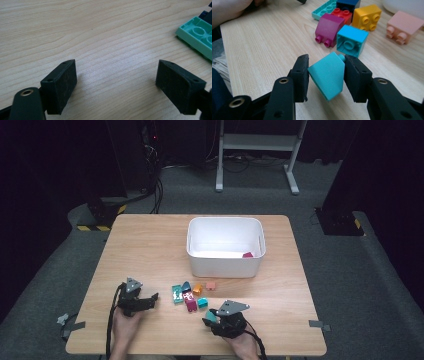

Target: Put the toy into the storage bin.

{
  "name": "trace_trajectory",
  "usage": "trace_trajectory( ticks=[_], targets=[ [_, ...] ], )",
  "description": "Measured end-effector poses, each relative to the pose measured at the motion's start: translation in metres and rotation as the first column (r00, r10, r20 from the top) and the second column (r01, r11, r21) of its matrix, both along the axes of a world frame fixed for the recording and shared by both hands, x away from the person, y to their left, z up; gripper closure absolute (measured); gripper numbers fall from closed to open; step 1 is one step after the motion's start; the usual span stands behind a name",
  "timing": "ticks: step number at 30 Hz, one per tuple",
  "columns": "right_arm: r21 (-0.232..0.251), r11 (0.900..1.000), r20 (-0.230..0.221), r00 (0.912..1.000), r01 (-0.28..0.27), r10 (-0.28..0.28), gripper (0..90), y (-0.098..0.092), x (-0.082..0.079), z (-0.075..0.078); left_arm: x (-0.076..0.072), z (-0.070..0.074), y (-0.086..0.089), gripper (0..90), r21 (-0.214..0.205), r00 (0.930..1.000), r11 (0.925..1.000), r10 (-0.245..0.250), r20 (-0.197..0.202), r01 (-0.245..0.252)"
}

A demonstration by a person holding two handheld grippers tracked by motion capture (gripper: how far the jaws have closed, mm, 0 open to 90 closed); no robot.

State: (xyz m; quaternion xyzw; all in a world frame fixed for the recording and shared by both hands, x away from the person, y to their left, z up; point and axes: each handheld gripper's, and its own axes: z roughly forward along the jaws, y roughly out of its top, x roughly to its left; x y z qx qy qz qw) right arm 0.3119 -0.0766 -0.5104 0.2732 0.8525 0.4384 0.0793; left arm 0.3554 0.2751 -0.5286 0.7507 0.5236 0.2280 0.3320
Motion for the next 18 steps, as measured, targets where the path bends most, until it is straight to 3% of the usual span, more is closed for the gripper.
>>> trace_trajectory(
  ticks=[18],
  targets=[
    [0.038, 0.9973, 0.008, 0.9980, 0.063, -0.063, 56.6, -0.019, 0.015, 0.021, 0.000, 0.000, 0.000, 17.3, -0.001, 1.0000, 1.0000, 0.000, 0.000, 0.000]
  ],
)
